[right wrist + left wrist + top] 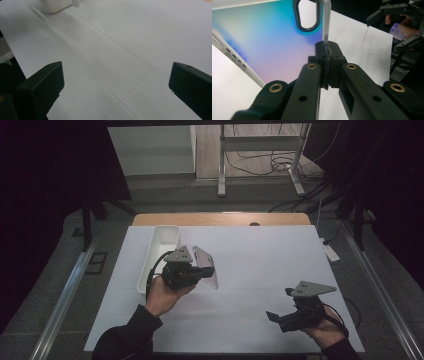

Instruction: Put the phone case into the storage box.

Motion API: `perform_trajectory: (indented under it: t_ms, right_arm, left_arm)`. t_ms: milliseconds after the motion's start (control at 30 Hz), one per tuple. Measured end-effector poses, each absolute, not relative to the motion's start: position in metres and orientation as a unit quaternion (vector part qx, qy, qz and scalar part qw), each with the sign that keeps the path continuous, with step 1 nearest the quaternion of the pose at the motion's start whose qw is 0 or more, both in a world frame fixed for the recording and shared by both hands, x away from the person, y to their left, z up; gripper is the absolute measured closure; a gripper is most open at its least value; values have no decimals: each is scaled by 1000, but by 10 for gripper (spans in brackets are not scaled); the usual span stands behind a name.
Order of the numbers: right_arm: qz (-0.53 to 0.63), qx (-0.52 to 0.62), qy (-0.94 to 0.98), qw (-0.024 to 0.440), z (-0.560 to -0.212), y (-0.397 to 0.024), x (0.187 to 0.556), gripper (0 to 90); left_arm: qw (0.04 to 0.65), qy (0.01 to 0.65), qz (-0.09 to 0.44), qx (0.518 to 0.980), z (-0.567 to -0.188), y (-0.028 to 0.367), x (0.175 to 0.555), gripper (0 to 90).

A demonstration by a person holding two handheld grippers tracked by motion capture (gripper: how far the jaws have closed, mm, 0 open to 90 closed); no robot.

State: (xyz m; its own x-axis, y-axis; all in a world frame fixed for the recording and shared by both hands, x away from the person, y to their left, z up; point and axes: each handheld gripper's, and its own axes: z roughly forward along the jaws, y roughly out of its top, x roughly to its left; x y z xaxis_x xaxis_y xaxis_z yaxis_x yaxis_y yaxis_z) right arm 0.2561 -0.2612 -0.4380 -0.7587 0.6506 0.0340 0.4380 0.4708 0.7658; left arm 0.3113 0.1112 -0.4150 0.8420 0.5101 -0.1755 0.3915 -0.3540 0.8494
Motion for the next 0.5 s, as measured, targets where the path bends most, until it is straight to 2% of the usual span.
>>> perform_trajectory:
  t_ms: [500]
  right_arm:
    - [401,345,837,141,-440,-283,249,0]
  left_arm:
    - [493,289,76,817,-411,118,321,882]
